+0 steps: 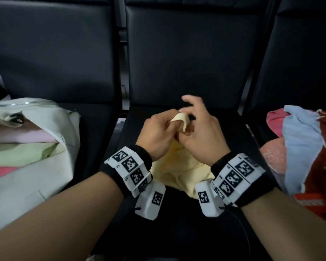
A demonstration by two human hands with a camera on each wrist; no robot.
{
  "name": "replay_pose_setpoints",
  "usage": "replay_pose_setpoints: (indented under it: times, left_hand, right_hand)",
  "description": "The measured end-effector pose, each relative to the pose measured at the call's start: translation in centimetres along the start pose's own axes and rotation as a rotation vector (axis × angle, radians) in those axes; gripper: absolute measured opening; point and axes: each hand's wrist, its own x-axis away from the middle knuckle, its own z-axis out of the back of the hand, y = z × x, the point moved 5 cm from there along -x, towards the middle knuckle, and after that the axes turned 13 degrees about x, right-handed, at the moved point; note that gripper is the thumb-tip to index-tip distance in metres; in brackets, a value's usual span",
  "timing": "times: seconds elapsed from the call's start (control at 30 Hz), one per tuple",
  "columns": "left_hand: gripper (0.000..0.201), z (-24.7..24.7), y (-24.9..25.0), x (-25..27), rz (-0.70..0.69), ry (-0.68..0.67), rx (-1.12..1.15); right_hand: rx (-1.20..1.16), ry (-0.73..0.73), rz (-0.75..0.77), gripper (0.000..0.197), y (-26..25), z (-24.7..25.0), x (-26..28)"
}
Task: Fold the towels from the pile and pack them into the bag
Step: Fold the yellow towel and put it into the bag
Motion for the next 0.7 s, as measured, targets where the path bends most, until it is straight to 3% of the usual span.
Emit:
replay_pose_setpoints:
  times: [0.1,0.2,0.27,0.33,0.4,0.47,0.6,0.7]
  left_hand:
    - [0.027,0.3,-0.6,0.0,-0.004,0.0,0.0]
    - [0.01,0.8,-1.0,-0.2,0.01,0.051,0.035]
    - [0.029,1.4,-1.5,-0.3,0.039,0.053,0.061]
    - [0.03,1.8,-2.3,-0.3,0.096,-0.008,0.004]
    - [0.019,2.1,-2.9,-0.2,0.124,-0.065,-0.099]
    - [0.021,2.5,-3.2,-0.2,0.114,-0.056,-0.131]
    - [0.03,2.8,-3.1,-0.4,0.1,-0.011,-0.042]
    - [0.027,2.6,-2.6,-0.3,0.059,-0.045,0.03]
  right_hand:
    - [0.06,-0.063,0.015,0.036,-0.1,-1.1,-0.5]
    - [0.031,0.004,-0.01,0.025,0.0,-1.1,-0.8]
    - [-0.02,0.097,-0.068,0.017,0.5,-0.4,-1.2]
    - [-0.098,0.188,-0.163,0.01,1.4,0.6,-1.6]
    - [-0.155,0.241,-0.254,0.012,2.3,1.4,-1.8]
    - [-0.169,0.246,-0.309,0.016,2.9,1.8,-1.8]
    - [0.011,0.117,-0.28,0.004,2.4,1.3,-1.5]
    - [0.154,-0.04,-0.045,0.052,0.0,0.1,-1.3]
